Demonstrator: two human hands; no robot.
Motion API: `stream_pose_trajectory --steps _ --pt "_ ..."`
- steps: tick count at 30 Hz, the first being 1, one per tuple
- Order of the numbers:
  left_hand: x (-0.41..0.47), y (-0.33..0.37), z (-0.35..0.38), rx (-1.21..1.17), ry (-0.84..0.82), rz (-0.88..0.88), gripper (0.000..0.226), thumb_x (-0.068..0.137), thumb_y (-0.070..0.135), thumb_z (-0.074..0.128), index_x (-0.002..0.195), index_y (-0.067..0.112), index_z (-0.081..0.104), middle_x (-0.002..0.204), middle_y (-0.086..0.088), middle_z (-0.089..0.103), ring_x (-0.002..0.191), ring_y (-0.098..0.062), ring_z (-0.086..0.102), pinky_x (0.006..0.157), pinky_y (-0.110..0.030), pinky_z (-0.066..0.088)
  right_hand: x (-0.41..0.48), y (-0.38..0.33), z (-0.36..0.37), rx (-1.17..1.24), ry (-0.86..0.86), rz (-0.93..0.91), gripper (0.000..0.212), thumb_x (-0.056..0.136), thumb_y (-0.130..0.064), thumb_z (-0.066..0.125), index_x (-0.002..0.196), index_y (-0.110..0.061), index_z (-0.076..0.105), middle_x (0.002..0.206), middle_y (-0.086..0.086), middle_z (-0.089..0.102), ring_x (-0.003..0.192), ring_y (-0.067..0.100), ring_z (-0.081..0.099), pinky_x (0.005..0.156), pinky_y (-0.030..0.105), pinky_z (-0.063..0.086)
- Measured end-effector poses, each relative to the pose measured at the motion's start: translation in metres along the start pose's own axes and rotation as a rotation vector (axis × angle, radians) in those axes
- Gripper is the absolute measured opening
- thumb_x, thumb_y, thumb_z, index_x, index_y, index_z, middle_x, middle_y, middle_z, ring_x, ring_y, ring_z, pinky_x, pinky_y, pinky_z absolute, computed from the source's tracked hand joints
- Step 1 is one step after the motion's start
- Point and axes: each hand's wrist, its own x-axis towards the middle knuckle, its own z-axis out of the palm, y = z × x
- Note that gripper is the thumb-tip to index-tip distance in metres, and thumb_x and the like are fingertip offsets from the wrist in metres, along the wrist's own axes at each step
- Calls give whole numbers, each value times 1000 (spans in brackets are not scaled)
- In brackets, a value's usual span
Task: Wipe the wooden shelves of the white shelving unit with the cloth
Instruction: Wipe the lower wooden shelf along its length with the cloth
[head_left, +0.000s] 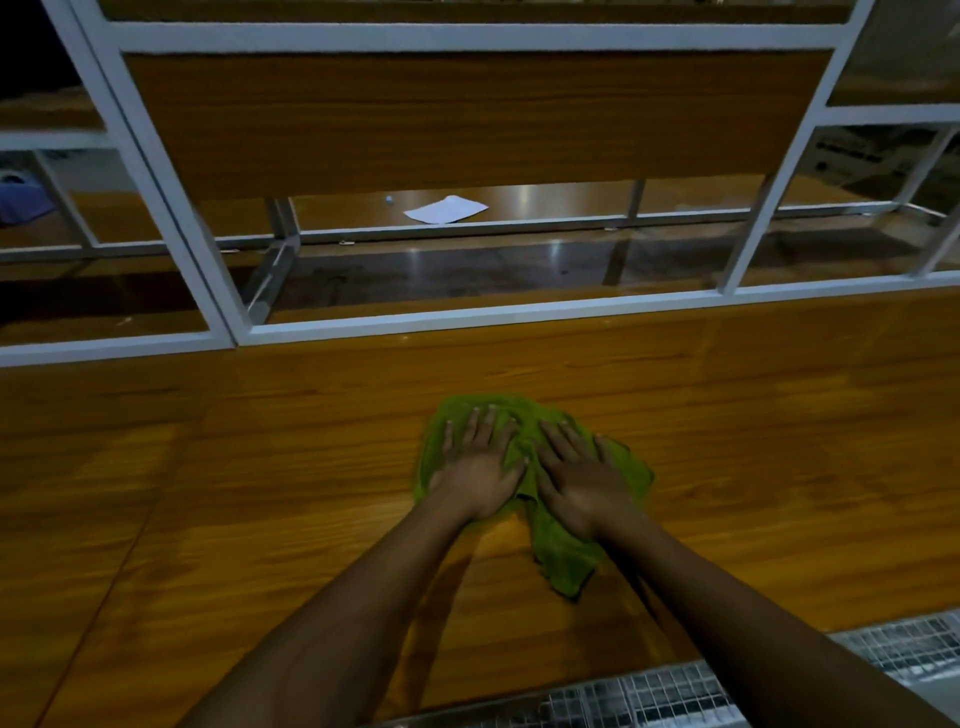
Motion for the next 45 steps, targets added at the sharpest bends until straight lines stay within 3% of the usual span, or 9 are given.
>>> stream_pose_trajectory --steps 3,11,18,25,30,34,36,39,45 --pt "20 -1 -3 -20 11 -36 66 99 61 17 156 31 8 165 0 -9 151 -21 -11 120 -52 -7 23 6 -2 -16 -20 77 60 101 -56 10 157 -35 4 165 -4 -13 151 18 -14 120 55 -4" --pt "12 -10 -6 -71 54 -154 61 102 53 17 157 28 8 165 -2 -5 151 -22 -7 121 -49 -5 45 -19 -5 2 -48 78 58 103 -52 13 157 -35 3 165 -1 -12 151 22 -14 118 59 -7" --pt "0 -8 6 -2 41 -76 68 99 59 18 157 26 3 165 -6 -7 151 -27 -11 119 -55 -6 19 -6 -4 -18 -41 -50 57 103 -49 16 157 -31 11 165 -5 -12 151 17 -14 120 52 -7" --pt "51 -4 -7 -17 26 11 64 100 58 20 157 30 8 165 0 -6 151 -20 -10 121 -51 -4 50 23 -8 0 -3 29 86 77 -66 -13 156 -36 5 165 -3 -12 151 20 -14 119 56 -5" --pt "67 -25 -11 -71 89 -38 57 103 48 24 156 29 16 165 0 1 152 -21 -4 121 -50 0 92 14 -10 22 -4 79 64 97 -62 10 156 -39 2 165 0 -10 151 24 -13 117 60 -8" --pt "60 -45 -9 -99 116 -176 56 103 47 19 156 30 13 165 -1 0 151 -21 -5 121 -49 -2 114 -12 -9 5 -18 5 61 101 -55 19 157 -37 3 166 2 -9 151 24 -12 116 62 -7" --pt "52 -49 -6 -89 90 -204 58 103 48 17 157 30 9 165 -1 -4 151 -21 -7 121 -50 -4 114 -16 -9 15 -27 -40 61 99 -57 13 157 -38 5 166 0 -9 151 23 -12 117 61 -8" --pt "46 -46 -6 -49 71 -199 62 101 54 15 157 29 4 165 -3 -8 151 -23 -10 120 -50 -7 105 -9 -7 4 -15 -133 82 81 -62 -5 156 -35 11 166 -1 -8 151 21 -13 118 58 -8" --pt "77 -36 -10 -22 61 -11 66 101 54 23 157 24 9 165 -2 -4 151 -22 -7 120 -52 -2 108 30 -14 -27 -17 -215 93 76 -66 -8 156 -29 21 166 -3 -7 151 17 -11 120 53 -5"
